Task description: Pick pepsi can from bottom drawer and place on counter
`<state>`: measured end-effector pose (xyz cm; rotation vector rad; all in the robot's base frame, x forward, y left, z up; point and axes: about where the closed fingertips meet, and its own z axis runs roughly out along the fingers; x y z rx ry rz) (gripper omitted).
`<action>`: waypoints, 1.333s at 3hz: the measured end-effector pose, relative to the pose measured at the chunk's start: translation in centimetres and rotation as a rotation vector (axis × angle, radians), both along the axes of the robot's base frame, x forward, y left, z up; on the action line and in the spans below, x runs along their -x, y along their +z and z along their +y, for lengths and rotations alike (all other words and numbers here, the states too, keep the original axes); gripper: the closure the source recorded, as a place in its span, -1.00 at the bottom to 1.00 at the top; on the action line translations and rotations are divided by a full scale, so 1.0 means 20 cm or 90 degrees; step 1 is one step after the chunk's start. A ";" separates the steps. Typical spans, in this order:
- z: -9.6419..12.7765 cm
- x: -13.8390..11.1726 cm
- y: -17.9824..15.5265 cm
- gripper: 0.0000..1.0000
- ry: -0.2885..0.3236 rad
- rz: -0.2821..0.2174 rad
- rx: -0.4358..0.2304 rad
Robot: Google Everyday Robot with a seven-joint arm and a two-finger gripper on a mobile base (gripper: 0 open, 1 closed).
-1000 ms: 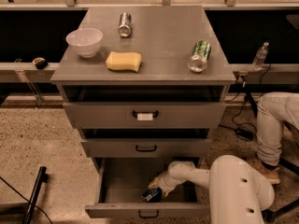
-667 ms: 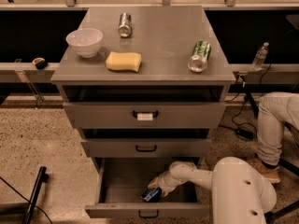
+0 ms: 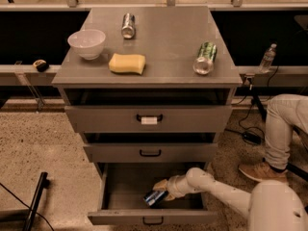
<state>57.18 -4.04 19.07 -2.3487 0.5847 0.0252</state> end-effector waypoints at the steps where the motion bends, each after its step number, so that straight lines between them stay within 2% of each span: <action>1: -0.04 0.02 0.26 0.58 -0.010 -0.067 -0.063; 2: -0.10 0.07 0.48 0.74 -0.020 -0.113 -0.099; 3: -0.17 0.11 0.82 1.00 -0.021 -0.193 -0.115; 4: -0.17 0.11 0.82 1.00 -0.021 -0.193 -0.115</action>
Offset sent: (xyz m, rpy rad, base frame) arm -0.0257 -0.0395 0.1529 0.2225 -0.2694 -0.0568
